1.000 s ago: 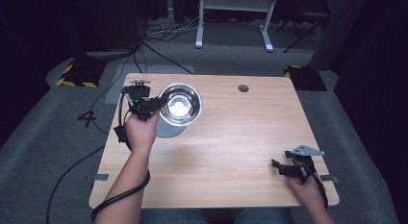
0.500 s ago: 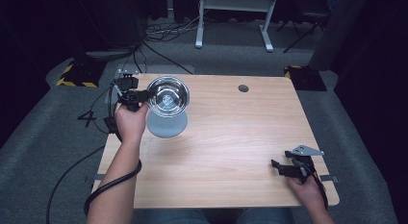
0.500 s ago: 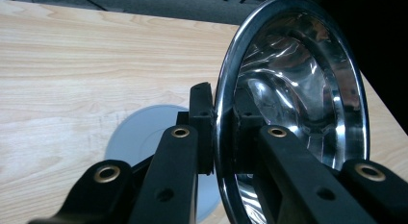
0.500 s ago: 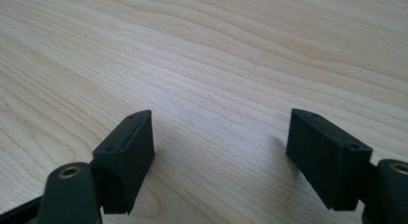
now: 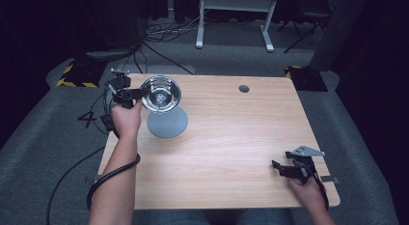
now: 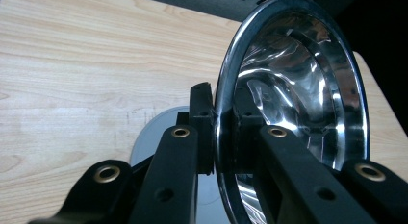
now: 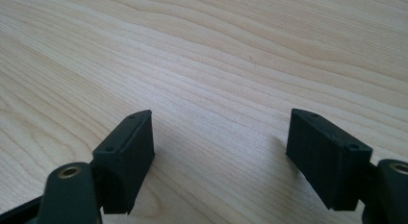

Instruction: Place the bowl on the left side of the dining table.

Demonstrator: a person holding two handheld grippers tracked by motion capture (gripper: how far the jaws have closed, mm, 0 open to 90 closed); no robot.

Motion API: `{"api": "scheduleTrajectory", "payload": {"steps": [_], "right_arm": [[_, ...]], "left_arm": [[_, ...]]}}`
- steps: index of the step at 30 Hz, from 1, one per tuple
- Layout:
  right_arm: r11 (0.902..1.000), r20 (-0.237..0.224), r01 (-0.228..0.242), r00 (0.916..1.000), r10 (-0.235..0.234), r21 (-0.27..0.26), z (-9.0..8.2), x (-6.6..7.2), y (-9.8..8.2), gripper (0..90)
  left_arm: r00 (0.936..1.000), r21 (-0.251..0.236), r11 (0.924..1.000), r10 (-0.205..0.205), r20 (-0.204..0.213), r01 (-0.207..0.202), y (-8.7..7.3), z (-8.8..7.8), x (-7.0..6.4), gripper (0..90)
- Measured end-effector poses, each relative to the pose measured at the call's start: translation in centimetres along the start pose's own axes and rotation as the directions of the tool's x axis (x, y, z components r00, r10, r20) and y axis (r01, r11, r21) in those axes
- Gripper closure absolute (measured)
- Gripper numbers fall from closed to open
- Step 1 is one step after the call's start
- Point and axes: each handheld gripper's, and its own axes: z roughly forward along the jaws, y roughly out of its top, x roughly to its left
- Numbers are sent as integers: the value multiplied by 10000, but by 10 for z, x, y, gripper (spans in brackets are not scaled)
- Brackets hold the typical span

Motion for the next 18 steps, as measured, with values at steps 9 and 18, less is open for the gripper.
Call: {"api": "scheduleTrajectory", "payload": {"steps": [9,18], "right_arm": [[10000,-1,-6,10000,6,-1,0,0,0,249],[10000,-1,2,10000,-2,-3,0,0,0,249]], "left_arm": [[9978,523,9965,-659,81,654,-4,24,16,827],[9964,1206,9897,-812,249,777,-16,41,25,827]]}}
